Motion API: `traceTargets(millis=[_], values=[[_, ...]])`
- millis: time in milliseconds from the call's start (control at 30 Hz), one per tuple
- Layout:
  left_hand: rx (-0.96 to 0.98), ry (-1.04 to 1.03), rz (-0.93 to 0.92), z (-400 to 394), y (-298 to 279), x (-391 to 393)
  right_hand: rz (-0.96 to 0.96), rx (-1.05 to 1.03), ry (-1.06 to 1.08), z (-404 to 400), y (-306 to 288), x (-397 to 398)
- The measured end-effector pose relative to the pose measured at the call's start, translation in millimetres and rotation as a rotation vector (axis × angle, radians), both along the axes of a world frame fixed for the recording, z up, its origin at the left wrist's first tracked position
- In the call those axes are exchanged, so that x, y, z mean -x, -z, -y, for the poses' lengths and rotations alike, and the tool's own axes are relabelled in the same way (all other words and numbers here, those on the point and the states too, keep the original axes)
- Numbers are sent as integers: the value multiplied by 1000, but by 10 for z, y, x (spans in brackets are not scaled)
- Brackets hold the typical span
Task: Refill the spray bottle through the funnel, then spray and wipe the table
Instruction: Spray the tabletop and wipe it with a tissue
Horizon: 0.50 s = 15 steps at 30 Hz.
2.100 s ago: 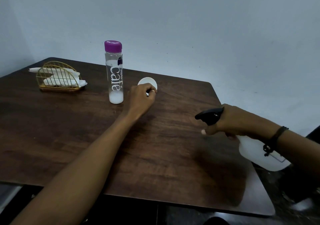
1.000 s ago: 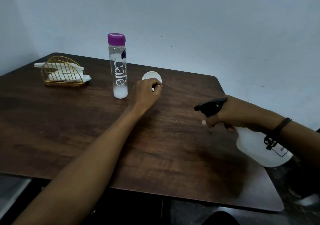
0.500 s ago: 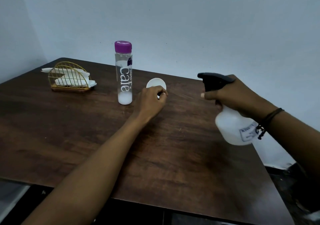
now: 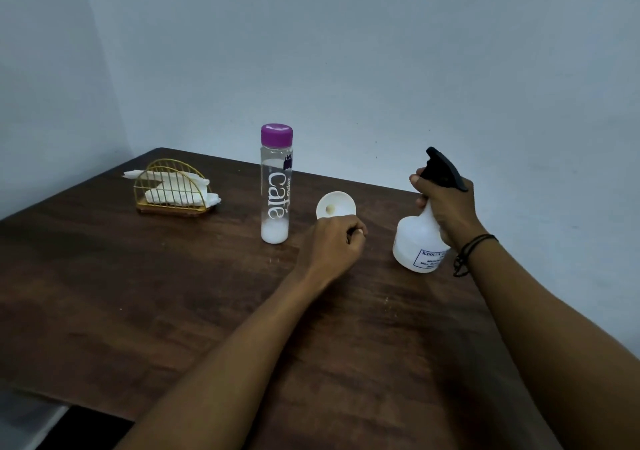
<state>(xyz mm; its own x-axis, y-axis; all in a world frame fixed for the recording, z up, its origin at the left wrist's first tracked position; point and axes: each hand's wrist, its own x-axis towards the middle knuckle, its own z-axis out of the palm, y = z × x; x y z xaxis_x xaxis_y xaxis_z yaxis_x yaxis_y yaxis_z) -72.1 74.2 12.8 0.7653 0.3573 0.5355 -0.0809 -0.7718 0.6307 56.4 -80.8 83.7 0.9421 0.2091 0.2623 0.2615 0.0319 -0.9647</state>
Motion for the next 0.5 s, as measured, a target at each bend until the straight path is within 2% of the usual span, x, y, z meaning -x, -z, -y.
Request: traceTargets(millis=[200,267,300,367,433,500], values=[[-5,11,-15,2,3,-5,-27,12,-27,-26,67,-27],[-10,6,-13,7,-9,12,24,42,-19,13,132,-6],[-10,3,-6,10,-14,24,51,78,38,45,197,23],[-9,2,19,2,-30,51,117,82,296,97,329,156],[-12,16,43,-5,-29,53,308,53,543,154,487,371],[-30,26,75,-17,-57,78,521,91,576,163,568,616]])
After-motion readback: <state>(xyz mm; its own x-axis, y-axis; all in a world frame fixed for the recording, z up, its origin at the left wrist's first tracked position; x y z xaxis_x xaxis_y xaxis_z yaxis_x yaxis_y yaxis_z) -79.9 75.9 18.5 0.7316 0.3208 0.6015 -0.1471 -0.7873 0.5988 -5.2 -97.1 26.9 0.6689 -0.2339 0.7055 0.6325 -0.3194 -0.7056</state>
